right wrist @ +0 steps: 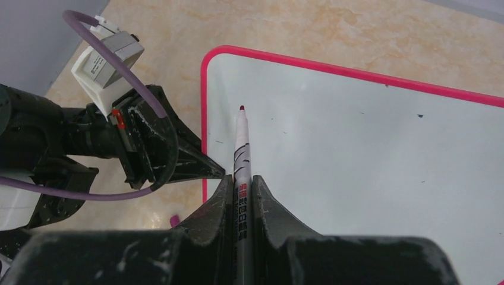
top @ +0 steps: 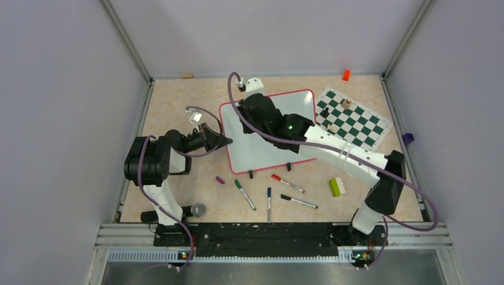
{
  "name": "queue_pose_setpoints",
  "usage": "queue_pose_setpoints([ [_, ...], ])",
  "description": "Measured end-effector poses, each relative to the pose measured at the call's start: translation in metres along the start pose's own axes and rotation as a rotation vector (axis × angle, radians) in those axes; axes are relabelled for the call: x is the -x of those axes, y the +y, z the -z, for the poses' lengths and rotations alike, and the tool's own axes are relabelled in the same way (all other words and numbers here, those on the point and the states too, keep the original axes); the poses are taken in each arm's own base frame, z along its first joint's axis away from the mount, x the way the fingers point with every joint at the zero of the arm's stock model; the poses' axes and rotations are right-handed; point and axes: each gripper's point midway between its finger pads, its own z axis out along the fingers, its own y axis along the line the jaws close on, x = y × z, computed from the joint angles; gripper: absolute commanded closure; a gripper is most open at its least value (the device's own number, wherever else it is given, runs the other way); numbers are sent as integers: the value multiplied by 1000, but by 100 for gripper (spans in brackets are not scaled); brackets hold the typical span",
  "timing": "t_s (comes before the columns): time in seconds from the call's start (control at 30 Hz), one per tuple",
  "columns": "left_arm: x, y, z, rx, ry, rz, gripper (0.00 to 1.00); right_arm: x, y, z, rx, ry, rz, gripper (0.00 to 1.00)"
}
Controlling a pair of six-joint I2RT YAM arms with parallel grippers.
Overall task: Write a sentence on the whiteboard
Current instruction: Hold the whiteboard at the center of the board, then write a sentence on the whiteboard.
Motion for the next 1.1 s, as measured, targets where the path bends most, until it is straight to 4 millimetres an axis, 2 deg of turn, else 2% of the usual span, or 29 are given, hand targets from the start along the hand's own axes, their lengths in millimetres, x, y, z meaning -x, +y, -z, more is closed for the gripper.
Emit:
queue_pose_setpoints([
  [0.2,0,2,0,-2,3,11,100,-3,3,-18,-48,34,-20,100],
  [0.47,0,1,-1,-2,3,15,100,-19,7,-40,-81,83,-14,100],
  [0.6,0,1,-1,-2,3,16,100,-20,7,-43,-88,90,-10,100],
  [0.83,0,1,-1,-2,3,17,100,-9,8,-44,-100,64,-10,100],
  [1.1,0,1,-1,-2,3,17,100,-15,8,-55,-119,78,27,100],
])
